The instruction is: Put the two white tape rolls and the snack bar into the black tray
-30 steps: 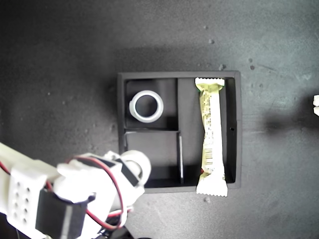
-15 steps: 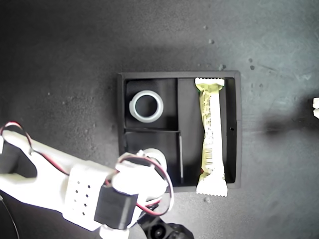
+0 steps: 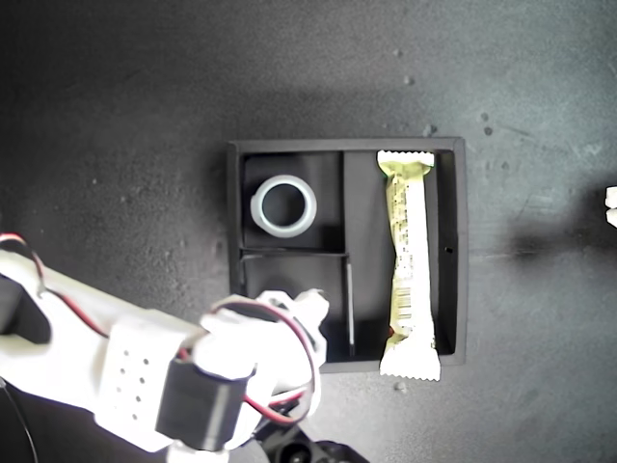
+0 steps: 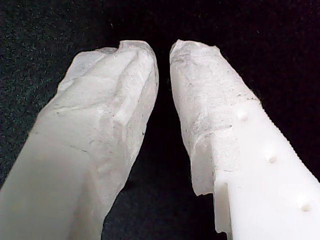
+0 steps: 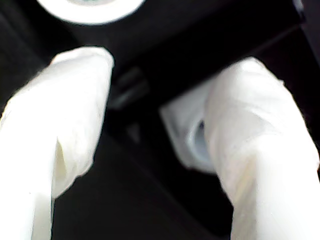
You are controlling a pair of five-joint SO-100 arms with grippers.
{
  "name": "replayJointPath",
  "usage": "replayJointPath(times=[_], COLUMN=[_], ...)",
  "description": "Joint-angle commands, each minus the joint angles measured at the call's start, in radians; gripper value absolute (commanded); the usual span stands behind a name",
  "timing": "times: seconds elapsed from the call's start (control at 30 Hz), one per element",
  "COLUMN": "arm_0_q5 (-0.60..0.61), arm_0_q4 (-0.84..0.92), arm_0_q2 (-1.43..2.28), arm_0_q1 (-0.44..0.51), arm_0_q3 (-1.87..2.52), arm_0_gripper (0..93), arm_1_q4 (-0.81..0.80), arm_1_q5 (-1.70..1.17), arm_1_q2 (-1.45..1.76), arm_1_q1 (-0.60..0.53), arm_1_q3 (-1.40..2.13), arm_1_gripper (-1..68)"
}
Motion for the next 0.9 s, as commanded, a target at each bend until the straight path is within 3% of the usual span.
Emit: replayJointPath(times=[0.0, 0.13, 0.37, 0.67, 0.87], arm_0_q5=[-0.008, -0.107, -0.232, -0.186, -0.183], arm_0_q4=[0.018, -0.017, -0.48, -0.727, -0.709], arm_0_q2=[0.494, 0.969, 1.621, 1.813, 2.186], arm_0_q1=[-0.058, -0.152, -0.229, -0.273, -0.302], arm_0_q3=[0.348, 0.914, 1.939, 2.335, 2.556], arm_0_gripper=[8.1, 0.2, 0.1, 0.1, 0.1], arm_1_q4=[0.003, 0.003, 0.003, 0.003, 0.003], arm_1_q5=[-0.005, -0.005, -0.005, -0.005, -0.005], arm_1_q2=[0.003, 0.003, 0.003, 0.003, 0.003], arm_1_q1=[0.006, 0.006, 0.006, 0.015, 0.017], arm_1_q3=[0.012, 0.012, 0.012, 0.012, 0.012], arm_1_gripper=[1.9, 1.9, 1.9, 1.9, 1.9])
